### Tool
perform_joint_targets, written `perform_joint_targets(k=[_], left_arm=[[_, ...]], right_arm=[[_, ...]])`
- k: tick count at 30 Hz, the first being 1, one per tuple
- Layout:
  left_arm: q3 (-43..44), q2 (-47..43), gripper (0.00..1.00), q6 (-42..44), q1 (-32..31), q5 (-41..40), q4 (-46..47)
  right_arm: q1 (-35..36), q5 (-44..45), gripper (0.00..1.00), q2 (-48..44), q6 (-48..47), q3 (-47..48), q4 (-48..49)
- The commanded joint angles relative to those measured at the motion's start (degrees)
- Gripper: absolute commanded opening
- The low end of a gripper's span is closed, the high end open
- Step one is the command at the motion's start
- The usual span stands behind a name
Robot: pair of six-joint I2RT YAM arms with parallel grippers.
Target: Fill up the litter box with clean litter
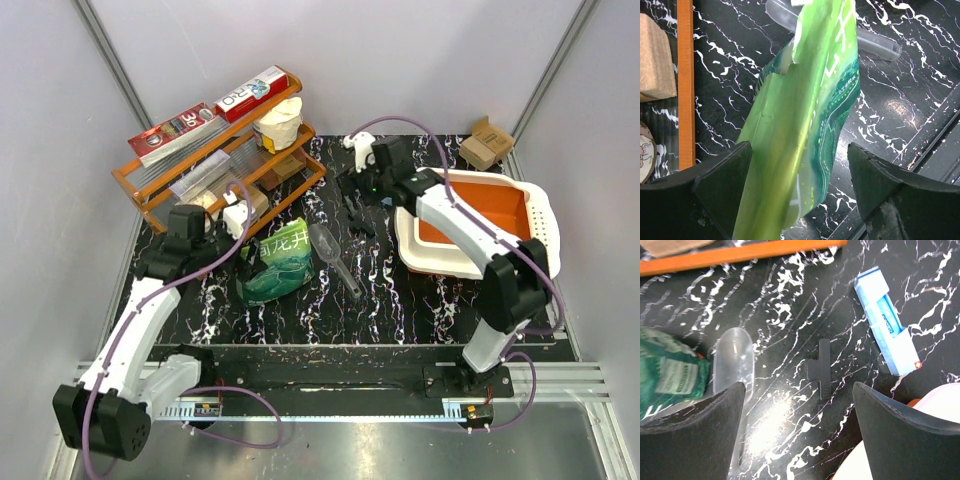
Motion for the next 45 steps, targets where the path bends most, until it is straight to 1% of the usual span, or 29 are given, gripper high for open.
perform_joint_targets(k=[1,4,6,9,11,12,13,15,16,17,18,19,22,23,25,29,34,36,42,45], left_arm=[[3.8,3.2,0.81,1.4,-0.1,2.4,4.6],[5.1,6.3,0.77,2.1,-0.4,2.3,4.8],[5.8,8.4,0.68,3.2,-0.5,2.6,4.6],[6.7,10.4,0.54,7.1,-1.1,3.7,3.8],[7.5,11.7,0.48,8.5,-1.3,3.6,4.3],[7.8,12.1,0.39,9.2,-1.3,4.7,4.3],[8.3,12.6,0.34,10.1,-1.3,5.4,4.0],[9.9,13.8,0.27,10.2,-1.3,7.3,3.6],[10.5,14.0,0.21,9.7,-1.3,8.0,3.5],[11.3,14.3,0.18,9.0,-1.3,8.6,3.9],[11.7,14.3,0.15,8.1,-1.3,10.0,4.2],[12.0,14.3,0.1,6.8,-1.3,10.7,5.0],[13.4,14.7,0.06,3.1,-1.3,12.8,7.9],[14.0,15.0,0.06,2.5,-1.5,13.3,8.5],[14.6,15.5,0.05,1.6,-1.7,14.3,9.7],[15.4,16.9,0.04,2.8,-2.0,15.3,10.0],[16.1,18.7,0.03,6.1,-4.1,15.4,10.3],[17.0,20.3,0.02,6.2,-5.4,15.4,11.3],[21.3,24.0,0.03,4.6,-8.0,15.3,13.3],[22.5,24.7,0.03,5.0,-8.1,15.1,11.8]], right_arm=[[-0.4,-11.4,0.93,-4.4,-2.6,-1.6,-1.2],[-0.3,-12.0,0.93,-5.4,-1.6,-3.0,-1.1],[-0.4,-12.8,0.93,-6.6,-1.4,-3.9,-1.1],[-0.4,-13.7,0.93,-7.9,-2.3,-5.8,-1.0],[-0.4,-14.8,0.92,-8.3,-3.0,-6.1,-1.1],[-0.4,-15.5,0.92,-8.3,-3.7,-6.1,-1.2],[-0.4,-16.5,0.91,-8.3,-4.3,-5.9,-1.4],[-0.5,-21.7,0.91,-8.3,-6.5,-4.7,-3.0],[-0.4,-23.3,0.91,-8.3,-7.1,-4.5,-3.3],[-0.4,-25.8,0.92,-8.1,-7.3,-4.1,-3.6],[-0.4,-26.9,0.91,-8.1,-7.7,-3.3,-3.8],[-0.5,-27.9,0.91,-7.8,-7.8,-2.9,-3.9],[-0.4,-32.2,0.92,-6.7,-8.9,-0.7,-5.0],[-0.4,-34.4,0.92,-6.5,-9.8,-0.2,-5.4],[-0.4,-36.1,0.93,-5.4,-10.4,1.4,-5.5],[-0.4,-38.9,0.93,-3.0,-10.3,4.1,-5.4],[-0.4,-39.7,0.94,-1.1,-9.9,6.7,-5.4],[-0.5,-39.5,0.94,-1.1,-9.8,6.9,-5.4],[-0.4,-38.8,0.94,-3.0,-10.0,5.1,-5.4],[-0.4,-38.1,0.94,-4.2,-9.6,3.8,-5.5]])
